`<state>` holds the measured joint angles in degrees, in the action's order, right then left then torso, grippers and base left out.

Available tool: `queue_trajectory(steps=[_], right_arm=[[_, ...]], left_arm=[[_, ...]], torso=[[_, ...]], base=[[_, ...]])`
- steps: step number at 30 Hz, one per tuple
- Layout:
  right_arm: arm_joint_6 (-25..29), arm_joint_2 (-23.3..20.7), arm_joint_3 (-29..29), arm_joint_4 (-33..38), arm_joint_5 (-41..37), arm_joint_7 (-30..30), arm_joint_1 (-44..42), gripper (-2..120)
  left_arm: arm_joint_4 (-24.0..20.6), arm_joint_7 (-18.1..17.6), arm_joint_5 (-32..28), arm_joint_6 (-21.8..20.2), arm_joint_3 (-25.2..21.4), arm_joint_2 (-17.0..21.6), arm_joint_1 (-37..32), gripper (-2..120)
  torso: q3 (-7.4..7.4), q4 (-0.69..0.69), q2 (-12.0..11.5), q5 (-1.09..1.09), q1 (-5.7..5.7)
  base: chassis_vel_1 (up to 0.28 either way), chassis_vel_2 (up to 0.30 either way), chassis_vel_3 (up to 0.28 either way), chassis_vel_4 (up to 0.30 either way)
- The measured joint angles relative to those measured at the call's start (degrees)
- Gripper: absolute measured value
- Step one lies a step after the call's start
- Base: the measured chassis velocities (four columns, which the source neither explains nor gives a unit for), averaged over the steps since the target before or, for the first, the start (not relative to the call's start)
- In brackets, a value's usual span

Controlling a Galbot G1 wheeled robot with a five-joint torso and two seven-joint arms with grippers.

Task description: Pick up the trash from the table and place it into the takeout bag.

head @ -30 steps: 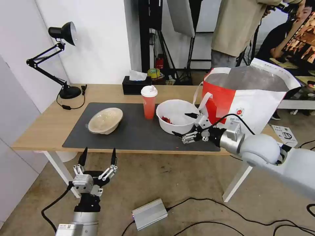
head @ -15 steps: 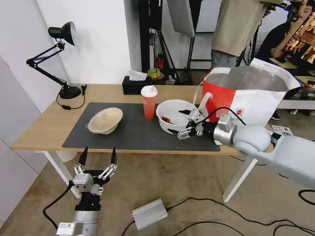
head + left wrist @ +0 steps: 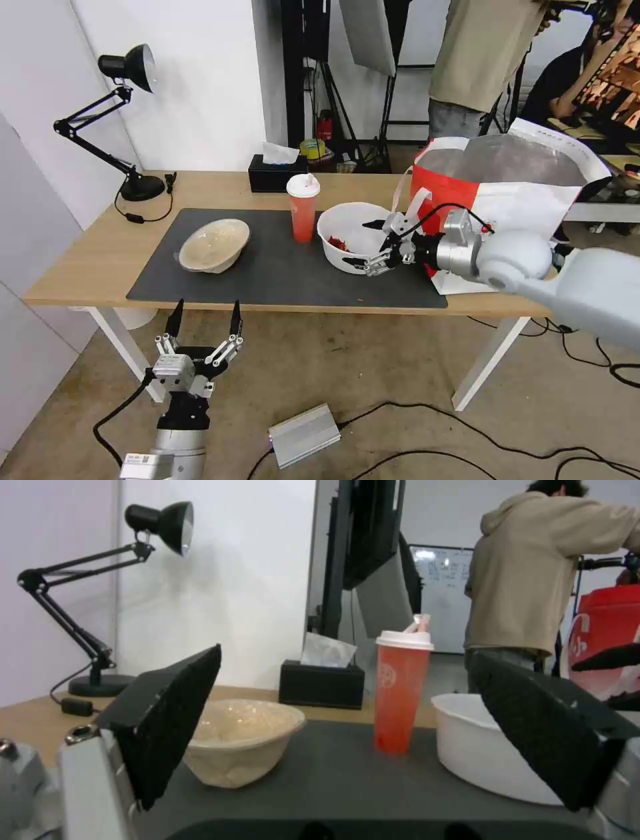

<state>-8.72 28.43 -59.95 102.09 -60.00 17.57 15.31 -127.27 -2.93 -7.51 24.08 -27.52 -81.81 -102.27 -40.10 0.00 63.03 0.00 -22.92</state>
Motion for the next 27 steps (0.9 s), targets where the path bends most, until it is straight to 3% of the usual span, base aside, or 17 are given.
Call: queue_trajectory(steps=[14,27], right_arm=[[-4.99,5.3,-2.92,-8.18,-1.79,7.11,5.33,100],[-5.64,9.43,-5.1,-12.7,-1.6,10.28,6.61,100]], left_arm=[[0.8,1.19,-0.11,0.17,0.56,-0.55,1.12,100],[1.6,1.25,-0.72,0.53,0.21,-0.73,1.63,100]], torso=[[0.0,0.0,0.0,0.0,0.0],[-0.01,0.01,-0.01,0.0,0.0]], base=[[0.0,0.0,0.0,0.0],[0.0,0.0,0.0,0.0]])
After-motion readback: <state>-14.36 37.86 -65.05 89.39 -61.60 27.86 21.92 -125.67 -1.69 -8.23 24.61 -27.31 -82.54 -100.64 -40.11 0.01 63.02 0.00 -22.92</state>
